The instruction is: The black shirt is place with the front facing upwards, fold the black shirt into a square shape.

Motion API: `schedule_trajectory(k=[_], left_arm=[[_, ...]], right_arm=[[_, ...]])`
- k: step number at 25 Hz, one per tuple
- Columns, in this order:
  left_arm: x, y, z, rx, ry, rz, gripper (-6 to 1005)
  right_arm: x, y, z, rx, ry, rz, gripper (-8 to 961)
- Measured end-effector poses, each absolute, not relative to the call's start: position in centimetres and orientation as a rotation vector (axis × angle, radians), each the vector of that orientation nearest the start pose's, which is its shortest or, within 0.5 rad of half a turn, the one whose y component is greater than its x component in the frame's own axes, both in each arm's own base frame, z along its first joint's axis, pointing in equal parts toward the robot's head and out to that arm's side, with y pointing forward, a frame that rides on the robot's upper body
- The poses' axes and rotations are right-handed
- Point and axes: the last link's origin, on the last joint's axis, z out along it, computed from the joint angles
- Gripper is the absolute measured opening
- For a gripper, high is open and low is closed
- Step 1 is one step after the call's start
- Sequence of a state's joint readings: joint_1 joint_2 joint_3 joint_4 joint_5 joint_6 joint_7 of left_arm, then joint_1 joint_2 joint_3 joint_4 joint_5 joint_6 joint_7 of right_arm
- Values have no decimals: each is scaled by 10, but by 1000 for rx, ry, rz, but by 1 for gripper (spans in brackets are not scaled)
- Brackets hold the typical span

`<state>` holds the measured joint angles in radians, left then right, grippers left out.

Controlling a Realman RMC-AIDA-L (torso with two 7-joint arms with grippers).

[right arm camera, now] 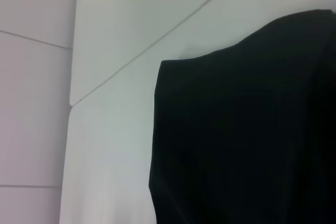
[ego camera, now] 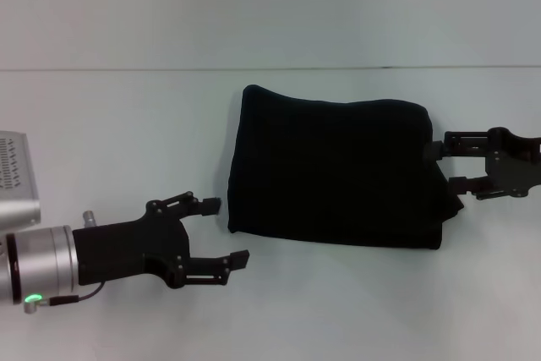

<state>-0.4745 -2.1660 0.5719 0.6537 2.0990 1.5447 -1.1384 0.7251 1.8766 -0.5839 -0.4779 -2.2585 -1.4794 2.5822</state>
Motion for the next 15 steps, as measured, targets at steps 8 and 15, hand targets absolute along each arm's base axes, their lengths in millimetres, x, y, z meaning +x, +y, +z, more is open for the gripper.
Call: schedule_trajectory(k=[8,15], left_arm=[[-284,308,-28,-2654,-488,-620,948],[-284,309,-29,-2650,-490,-619,948]], right_arm=[[272,384,43,-2054,2172,582,918],[273,384,37,-2039,2179,570,913]])
